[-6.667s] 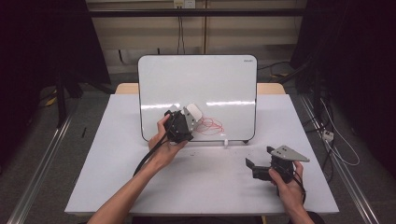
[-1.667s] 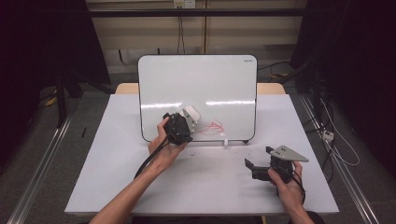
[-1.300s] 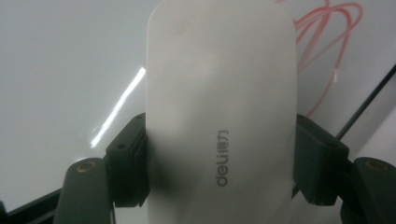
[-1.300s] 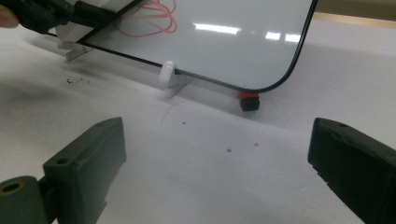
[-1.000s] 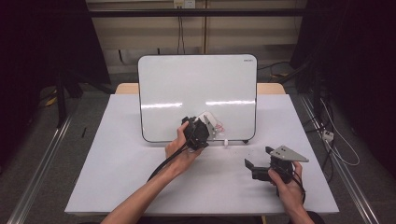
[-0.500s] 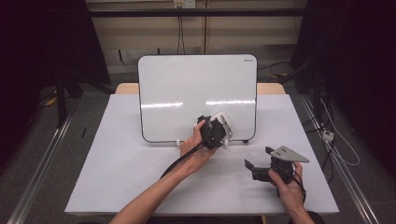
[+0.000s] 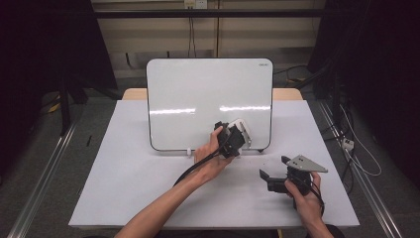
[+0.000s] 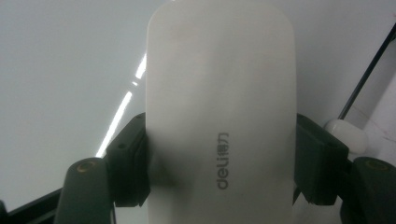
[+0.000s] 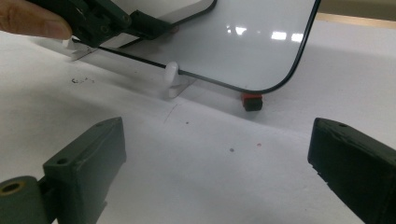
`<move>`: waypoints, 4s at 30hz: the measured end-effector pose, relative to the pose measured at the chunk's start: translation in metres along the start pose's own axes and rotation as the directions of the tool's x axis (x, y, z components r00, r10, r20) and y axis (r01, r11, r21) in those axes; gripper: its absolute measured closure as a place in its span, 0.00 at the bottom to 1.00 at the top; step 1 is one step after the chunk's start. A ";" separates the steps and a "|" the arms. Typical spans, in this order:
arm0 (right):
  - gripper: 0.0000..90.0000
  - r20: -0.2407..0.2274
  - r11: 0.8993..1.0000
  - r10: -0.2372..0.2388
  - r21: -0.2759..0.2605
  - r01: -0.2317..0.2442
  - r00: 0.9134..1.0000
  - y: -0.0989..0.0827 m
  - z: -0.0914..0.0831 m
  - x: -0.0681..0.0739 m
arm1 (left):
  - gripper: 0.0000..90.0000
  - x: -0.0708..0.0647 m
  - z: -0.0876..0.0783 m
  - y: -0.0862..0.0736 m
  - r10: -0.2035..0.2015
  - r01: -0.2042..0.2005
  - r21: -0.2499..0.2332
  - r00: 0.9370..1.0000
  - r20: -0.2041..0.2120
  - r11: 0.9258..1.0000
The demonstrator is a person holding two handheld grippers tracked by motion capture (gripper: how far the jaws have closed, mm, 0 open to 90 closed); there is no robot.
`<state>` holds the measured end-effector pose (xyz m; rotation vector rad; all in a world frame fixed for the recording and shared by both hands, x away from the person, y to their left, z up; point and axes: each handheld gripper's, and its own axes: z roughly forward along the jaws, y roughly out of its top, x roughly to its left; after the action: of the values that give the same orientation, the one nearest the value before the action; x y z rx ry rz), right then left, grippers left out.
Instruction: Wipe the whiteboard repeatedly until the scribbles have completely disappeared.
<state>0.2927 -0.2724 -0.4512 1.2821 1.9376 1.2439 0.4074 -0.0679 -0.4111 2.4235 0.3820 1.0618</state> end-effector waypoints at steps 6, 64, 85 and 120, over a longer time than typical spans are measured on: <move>0.05 0.001 1.000 0.000 0.000 0.000 1.000 0.000 0.000 0.000 | 0.35 0.015 -0.004 -0.013 -0.046 0.047 0.001 0.999 -0.012 0.999; 0.05 -0.001 1.000 -0.003 0.000 0.003 1.000 0.000 -0.001 0.000 | 0.35 -0.015 0.012 0.037 0.047 -0.047 -0.029 0.999 -0.002 0.998; 0.05 0.003 1.000 0.002 0.002 -0.002 1.000 0.000 -0.001 0.000 | 0.35 0.016 -0.007 -0.030 -0.002 0.002 -0.021 1.000 -0.028 1.000; 0.05 0.012 1.000 0.002 0.005 -0.002 1.000 0.000 0.001 0.001 | 0.34 0.044 -0.017 -0.061 -0.155 0.156 0.001 0.986 -0.059 0.988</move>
<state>0.2931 -0.2715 -0.4512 1.2913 1.9326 1.2307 0.4193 0.0079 -0.4052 2.3283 0.5845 1.0654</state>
